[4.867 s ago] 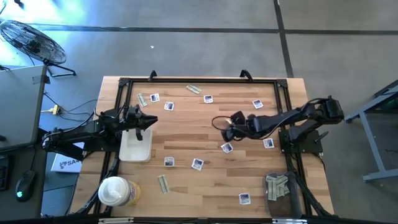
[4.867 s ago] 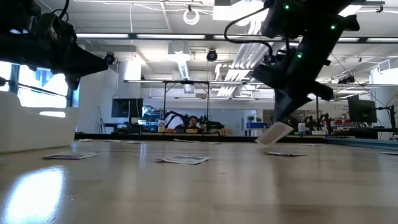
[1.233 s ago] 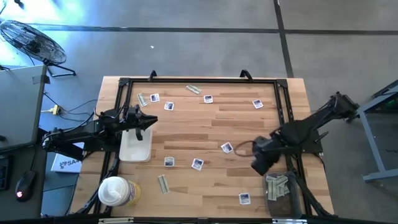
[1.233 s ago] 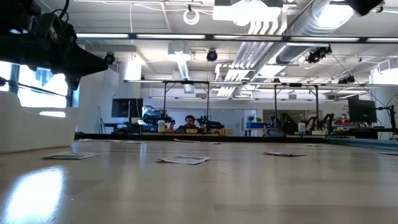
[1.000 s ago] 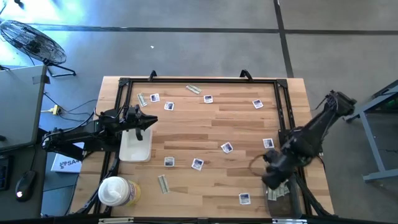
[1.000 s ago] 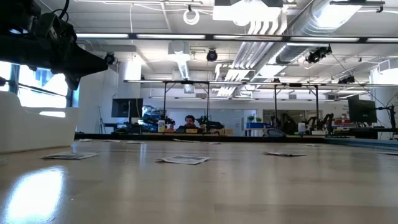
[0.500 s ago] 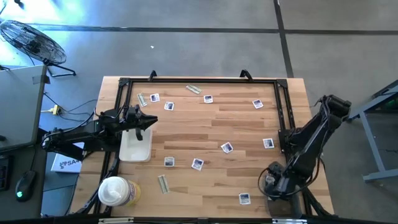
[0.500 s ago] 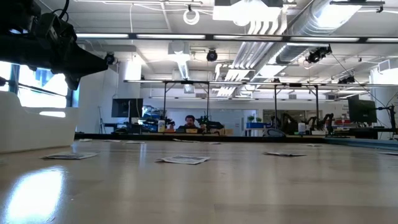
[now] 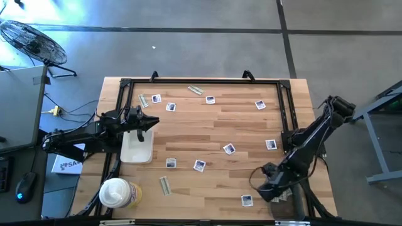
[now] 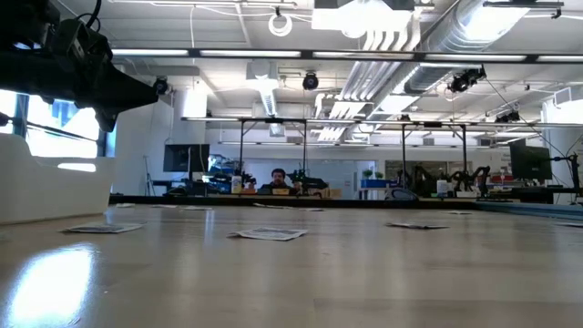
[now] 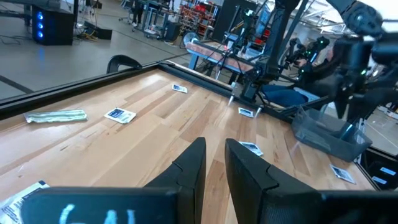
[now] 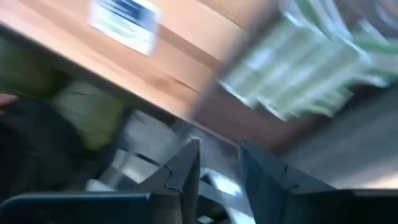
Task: Pick & Place First Aid Supplies
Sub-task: Put the blue alcohol pad into the white bin
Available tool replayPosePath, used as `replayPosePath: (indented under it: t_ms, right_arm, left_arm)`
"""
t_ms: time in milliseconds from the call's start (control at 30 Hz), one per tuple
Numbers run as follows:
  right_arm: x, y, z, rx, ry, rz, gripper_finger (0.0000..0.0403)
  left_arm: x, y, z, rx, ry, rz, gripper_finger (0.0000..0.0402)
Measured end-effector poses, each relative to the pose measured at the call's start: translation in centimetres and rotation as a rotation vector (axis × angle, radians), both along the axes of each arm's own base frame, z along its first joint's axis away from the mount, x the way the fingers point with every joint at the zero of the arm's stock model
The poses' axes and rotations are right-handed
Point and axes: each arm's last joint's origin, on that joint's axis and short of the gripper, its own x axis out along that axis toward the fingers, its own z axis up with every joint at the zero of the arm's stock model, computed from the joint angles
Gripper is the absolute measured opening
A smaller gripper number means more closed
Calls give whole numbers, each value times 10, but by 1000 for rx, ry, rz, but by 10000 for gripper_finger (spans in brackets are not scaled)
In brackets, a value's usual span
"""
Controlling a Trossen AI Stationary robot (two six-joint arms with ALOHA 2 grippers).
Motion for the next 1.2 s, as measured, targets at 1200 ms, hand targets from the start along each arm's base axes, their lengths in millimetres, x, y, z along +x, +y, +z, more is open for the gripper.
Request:
replayPosePath:
  t_ms: [1200]
  right_arm:
    - [135, -97, -86, -813, -393, 611, 78]
  left_arm:
    - [0, 0, 0, 0, 0, 0, 60]
